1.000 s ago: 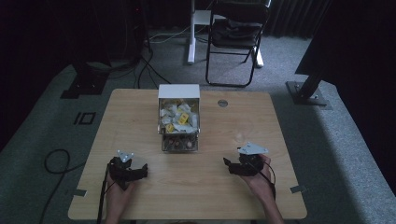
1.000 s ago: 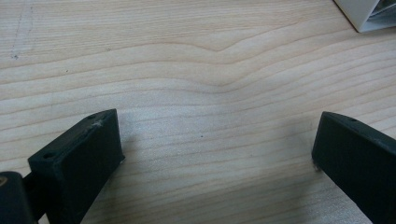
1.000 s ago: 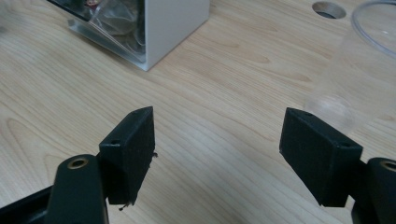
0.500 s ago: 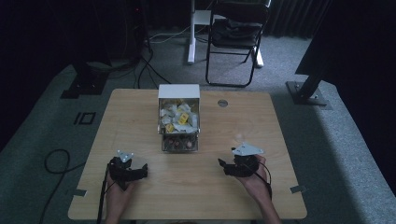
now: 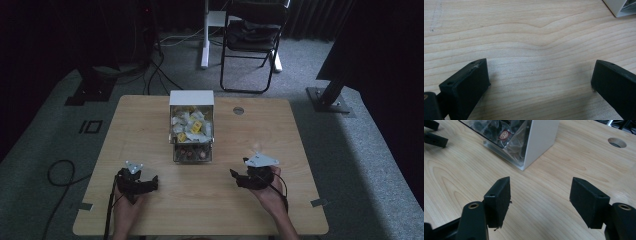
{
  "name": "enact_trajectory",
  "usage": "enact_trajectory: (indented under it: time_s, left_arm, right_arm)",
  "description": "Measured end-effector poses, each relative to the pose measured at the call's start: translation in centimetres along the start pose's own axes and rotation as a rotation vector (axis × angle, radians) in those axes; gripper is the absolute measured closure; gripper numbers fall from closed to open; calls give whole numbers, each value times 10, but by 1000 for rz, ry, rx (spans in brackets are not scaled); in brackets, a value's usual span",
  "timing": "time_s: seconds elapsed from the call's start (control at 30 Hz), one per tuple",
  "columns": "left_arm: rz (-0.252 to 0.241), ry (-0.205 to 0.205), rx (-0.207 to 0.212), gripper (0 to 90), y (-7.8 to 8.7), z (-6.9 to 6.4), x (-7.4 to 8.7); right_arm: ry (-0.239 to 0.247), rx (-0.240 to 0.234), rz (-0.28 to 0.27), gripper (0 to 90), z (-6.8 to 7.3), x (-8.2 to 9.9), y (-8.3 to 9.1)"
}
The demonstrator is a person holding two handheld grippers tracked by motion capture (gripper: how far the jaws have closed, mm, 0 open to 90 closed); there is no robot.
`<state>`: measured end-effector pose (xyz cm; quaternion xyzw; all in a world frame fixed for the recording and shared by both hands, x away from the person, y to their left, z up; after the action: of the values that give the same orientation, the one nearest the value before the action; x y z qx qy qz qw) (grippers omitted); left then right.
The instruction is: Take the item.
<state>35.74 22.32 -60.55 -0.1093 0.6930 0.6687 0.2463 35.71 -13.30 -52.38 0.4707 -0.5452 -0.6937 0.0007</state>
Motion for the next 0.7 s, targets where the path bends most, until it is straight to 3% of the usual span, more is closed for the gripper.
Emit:
enact_trajectory:
  time_s: [0.7]
  left_arm:
    - [0,-1,-1,21,0,0,0]
  right_arm:
    - [39,-29,-20,373,15,-15,1]
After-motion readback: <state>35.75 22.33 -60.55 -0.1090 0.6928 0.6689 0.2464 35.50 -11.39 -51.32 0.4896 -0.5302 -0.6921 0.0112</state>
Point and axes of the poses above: each handheld gripper's, and its own axes: y roughly backward along the jaws, x roughly out of its underside, z roughly to its left, the point moved 8 cm from there along -y, roughly forward along the jaws, and after that the axes turned 14 degrees about z, right-handed, at the moved point
